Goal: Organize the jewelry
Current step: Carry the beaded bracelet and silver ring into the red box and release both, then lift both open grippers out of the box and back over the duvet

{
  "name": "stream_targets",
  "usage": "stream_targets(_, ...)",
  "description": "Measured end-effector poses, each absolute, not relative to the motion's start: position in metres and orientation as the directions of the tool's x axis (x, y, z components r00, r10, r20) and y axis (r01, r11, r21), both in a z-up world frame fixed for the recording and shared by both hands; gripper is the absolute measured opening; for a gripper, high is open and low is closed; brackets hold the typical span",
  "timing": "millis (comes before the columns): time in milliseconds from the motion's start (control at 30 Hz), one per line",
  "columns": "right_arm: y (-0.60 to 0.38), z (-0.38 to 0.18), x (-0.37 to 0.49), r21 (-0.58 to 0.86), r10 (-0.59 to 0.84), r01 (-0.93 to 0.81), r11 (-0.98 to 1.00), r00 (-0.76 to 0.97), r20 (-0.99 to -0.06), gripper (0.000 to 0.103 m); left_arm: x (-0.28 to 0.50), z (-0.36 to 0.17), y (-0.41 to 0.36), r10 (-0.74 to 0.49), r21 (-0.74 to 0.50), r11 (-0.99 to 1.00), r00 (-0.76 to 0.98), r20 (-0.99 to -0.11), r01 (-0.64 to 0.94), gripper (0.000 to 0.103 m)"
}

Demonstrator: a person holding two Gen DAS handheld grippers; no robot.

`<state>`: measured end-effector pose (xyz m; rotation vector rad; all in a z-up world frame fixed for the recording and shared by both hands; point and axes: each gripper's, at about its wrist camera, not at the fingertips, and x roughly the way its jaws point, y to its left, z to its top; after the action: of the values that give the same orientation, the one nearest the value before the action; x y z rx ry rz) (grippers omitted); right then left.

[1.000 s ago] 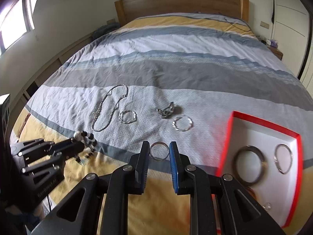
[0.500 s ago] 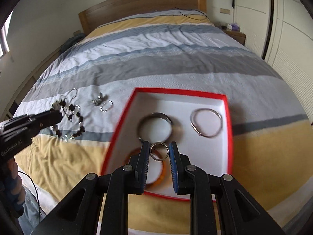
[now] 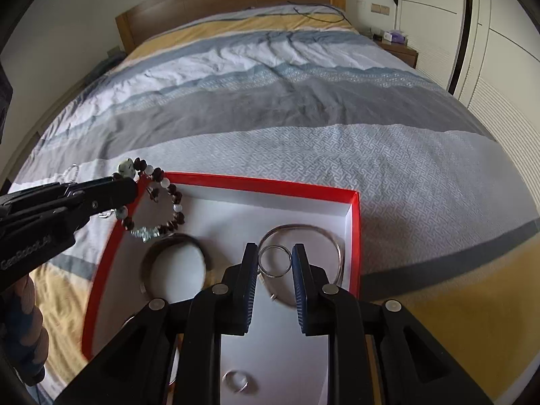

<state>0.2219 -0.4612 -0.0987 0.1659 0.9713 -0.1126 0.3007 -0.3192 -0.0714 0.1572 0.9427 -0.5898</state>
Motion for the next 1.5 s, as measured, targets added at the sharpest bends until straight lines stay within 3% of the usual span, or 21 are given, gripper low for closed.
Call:
stream_targets(333, -0.462, -0.124, 0.239, 0.032, -0.055, 0.164, 0.986, 0.495, -0.867, 0.020, 0.309, -0.108, -0.333, -0.302, -0.010, 0.842, 0.457, -0.837, 0.540, 0.010)
stream_targets(500, -0.459, -0.123, 0.238, 0.017, -0.067, 0.166, 0.986, 0.489, -0.869, 0.021, 0.308, -0.105, -0.328, -0.330, -0.046, 0.840, 0.440, -0.835, 0.541, 0.011)
stream_targets(600, -0.461, -0.118, 0.234, 0.018, -0.074, 0.179, 0.984, 0.495, -0.866, 0.028, 0.303, -0.103, -0.323, -0.347, -0.064, 0.837, 0.438, -0.829, 0.543, 0.011)
stream_targets(667, -0.462, -0.114, 0.230, 0.019, -0.075, 0.181, 0.983, 0.499, -0.863, 0.030, 0.298, -0.098, -0.320, -0.359, -0.074, 0.836, 0.439, -0.823, 0.544, 0.014)
stream_targets(767, -0.462, -0.103, 0.220, 0.029, -0.073, 0.185, 0.982, 0.517, -0.853, 0.031, 0.288, -0.085, -0.314, -0.368, -0.077, 0.840, 0.460, -0.808, 0.537, 0.030)
stream_targets(1133, -0.446, -0.044, 0.145, 0.095, -0.044, 0.195, 0.976, 0.605, -0.795, 0.038, 0.209, -0.018, -0.270, -0.376, -0.048, 0.846, 0.531, -0.759, 0.531, 0.036)
stream_targets(1500, -0.417, -0.004, 0.076, 0.105, -0.034, 0.180, 0.978, 0.637, -0.770, 0.042, 0.128, -0.006, -0.198, -0.311, 0.001, 0.864, 0.536, -0.785, 0.504, 0.037)
